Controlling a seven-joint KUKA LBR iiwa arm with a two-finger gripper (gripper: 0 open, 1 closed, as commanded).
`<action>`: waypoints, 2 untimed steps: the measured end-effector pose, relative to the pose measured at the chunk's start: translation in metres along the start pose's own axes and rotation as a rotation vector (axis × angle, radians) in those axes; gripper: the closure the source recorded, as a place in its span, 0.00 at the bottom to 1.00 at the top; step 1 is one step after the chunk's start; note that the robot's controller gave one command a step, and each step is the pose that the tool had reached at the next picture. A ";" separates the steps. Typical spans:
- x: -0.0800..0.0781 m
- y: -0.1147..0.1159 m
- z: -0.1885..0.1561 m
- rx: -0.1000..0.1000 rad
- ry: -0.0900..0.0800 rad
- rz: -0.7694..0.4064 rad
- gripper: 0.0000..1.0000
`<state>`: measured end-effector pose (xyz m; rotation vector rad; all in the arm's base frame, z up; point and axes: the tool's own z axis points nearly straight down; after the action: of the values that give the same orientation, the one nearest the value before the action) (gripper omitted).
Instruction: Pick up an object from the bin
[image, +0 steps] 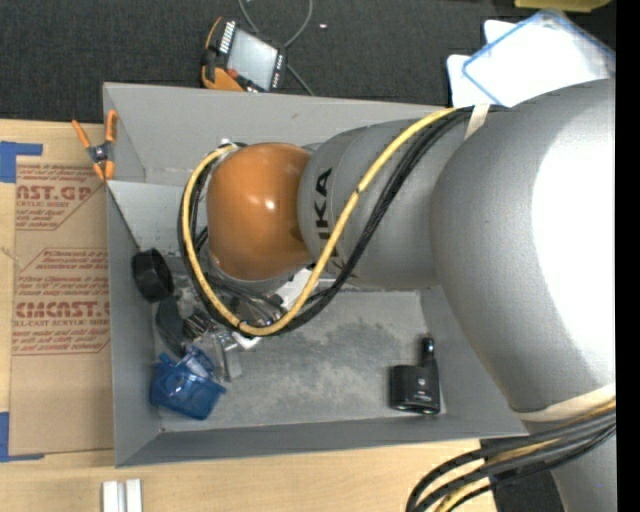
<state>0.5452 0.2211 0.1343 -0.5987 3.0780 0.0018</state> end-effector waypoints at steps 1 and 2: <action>-0.007 -0.017 -0.026 -0.004 -0.013 0.047 0.00; 0.034 0.008 0.058 -0.002 0.001 0.040 0.00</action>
Offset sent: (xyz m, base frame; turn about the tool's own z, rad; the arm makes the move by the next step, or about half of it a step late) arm -0.0382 -0.0051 -0.0621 0.0381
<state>0.5111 0.2158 0.0764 -0.5373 3.0909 0.0049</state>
